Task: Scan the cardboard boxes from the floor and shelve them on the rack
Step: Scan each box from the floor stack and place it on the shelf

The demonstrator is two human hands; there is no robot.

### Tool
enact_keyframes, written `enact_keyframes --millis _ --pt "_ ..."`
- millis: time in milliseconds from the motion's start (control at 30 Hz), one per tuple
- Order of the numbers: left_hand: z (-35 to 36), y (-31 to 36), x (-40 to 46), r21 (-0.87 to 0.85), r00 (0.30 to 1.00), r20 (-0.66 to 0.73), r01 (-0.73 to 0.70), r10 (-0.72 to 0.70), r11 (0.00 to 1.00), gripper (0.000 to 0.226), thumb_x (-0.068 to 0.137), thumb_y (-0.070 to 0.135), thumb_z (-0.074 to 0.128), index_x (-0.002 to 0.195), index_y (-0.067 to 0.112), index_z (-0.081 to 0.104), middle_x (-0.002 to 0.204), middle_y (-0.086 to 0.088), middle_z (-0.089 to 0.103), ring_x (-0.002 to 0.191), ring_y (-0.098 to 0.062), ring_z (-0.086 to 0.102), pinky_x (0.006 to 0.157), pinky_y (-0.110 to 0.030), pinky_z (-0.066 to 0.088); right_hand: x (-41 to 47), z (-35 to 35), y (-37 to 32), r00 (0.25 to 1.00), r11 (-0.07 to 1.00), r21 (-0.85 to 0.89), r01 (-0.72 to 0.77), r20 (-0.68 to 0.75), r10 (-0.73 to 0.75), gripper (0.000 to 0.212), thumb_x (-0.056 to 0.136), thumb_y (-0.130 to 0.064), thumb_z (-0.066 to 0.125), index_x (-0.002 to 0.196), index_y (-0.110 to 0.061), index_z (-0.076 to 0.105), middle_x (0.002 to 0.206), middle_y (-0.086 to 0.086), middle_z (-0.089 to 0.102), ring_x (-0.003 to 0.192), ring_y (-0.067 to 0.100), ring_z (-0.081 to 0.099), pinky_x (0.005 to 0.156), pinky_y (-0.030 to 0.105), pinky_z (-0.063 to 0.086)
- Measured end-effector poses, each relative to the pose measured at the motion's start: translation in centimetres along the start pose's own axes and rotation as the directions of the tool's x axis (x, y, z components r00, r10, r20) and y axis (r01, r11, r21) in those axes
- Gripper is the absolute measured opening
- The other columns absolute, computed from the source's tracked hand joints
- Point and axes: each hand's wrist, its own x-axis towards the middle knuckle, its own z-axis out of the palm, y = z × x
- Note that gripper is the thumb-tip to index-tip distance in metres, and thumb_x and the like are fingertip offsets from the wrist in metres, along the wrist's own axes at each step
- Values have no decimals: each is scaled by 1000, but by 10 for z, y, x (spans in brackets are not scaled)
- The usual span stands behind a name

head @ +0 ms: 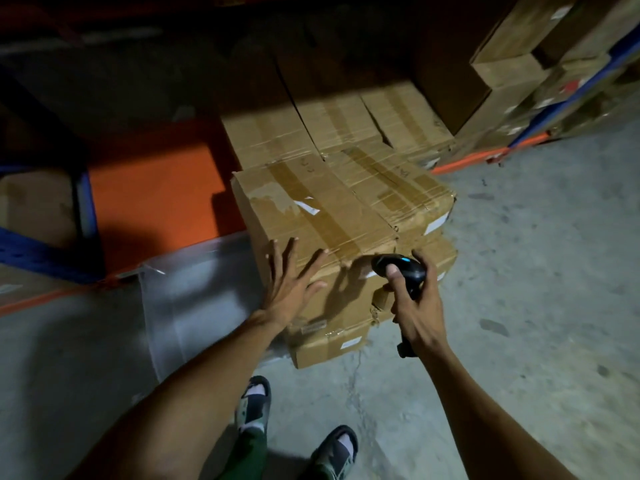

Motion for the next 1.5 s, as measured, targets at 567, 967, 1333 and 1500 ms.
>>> enact_keyframes --millis 567,967,1333,1500 --pt "0 10 0 634 978 68 -196 199 748 74 95 69 12 146 41 -34 157 -40 7 144 -59 17 116 -59 28 19 -11 79 979 981 -26 193 79 -191 59 75 -77 74 124 -64 44 111 -55 51 105 -7 61 97 35 60" --pt "12 -3 9 546 959 -23 -225 282 807 75 92 71 21 156 43 -8 150 -36 36 129 -58 43 87 -61 54 23 -15 93 969 971 19 238 66 -239 59 78 -59 77 129 -55 47 113 -53 53 109 -26 54 80 -1 49" --pt "7 0 7 590 950 -45 -224 308 776 86 91 70 37 156 40 -10 146 -34 44 127 -52 50 98 -58 49 18 -17 89 960 962 42 269 73 -271 65 76 -51 86 126 -62 45 119 -49 55 113 -23 55 86 -1 46" --pt "6 -4 0 445 961 -72 -208 266 871 70 96 65 35 154 49 1 155 -32 31 138 -55 36 94 -61 51 18 -9 96 968 969 47 242 61 -245 73 74 -30 89 131 -53 50 123 -36 61 117 -12 59 93 6 50"
